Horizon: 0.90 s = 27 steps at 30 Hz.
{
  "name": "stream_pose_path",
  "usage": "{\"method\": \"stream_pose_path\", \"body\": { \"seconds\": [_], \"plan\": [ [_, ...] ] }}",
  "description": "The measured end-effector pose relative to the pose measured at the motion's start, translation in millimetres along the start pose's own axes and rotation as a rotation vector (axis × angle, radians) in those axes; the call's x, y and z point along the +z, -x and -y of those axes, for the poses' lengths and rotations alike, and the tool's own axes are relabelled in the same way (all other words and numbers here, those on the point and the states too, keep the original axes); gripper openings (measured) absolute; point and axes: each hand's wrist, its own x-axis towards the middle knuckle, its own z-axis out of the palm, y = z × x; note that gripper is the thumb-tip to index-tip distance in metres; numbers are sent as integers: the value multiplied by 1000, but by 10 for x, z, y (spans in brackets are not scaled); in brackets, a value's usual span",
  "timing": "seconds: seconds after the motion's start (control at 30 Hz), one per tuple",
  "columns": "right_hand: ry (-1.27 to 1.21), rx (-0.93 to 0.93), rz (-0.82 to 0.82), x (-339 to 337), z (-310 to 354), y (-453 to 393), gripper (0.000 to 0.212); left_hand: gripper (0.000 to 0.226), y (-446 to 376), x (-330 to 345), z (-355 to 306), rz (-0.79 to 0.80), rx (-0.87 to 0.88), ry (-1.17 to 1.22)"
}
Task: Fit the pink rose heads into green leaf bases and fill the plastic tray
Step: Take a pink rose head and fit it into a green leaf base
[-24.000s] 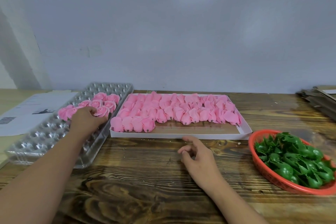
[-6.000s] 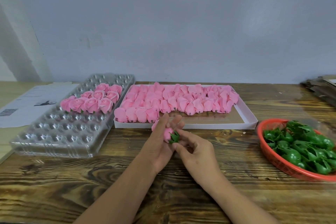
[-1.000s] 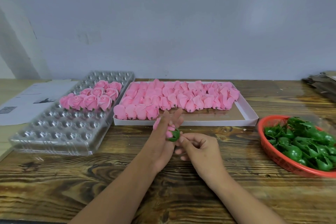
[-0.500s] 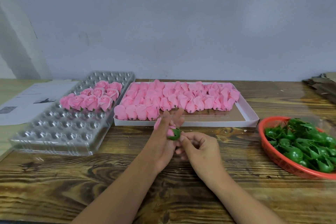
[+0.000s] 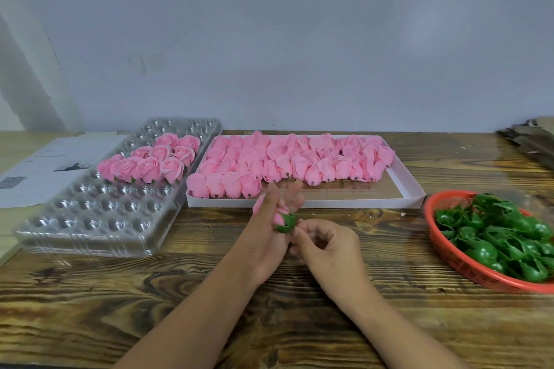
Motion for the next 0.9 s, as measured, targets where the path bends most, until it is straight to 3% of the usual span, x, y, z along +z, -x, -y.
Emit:
{"method": "stream_pose_path", "body": {
  "seconds": [0.4,0.73,0.9],
  "plan": [
    [113,-64,-46,5,-21,-22,18,45,-2,12,5,79,8,-47],
    [189,-237,-152,-88,-13,-23,14,78,29,-41,-79,-4,139,-376],
    [185,-208,-165,-136,-12,-37,33,41,31,-59,-111,6,183,-433]
  ]
}}
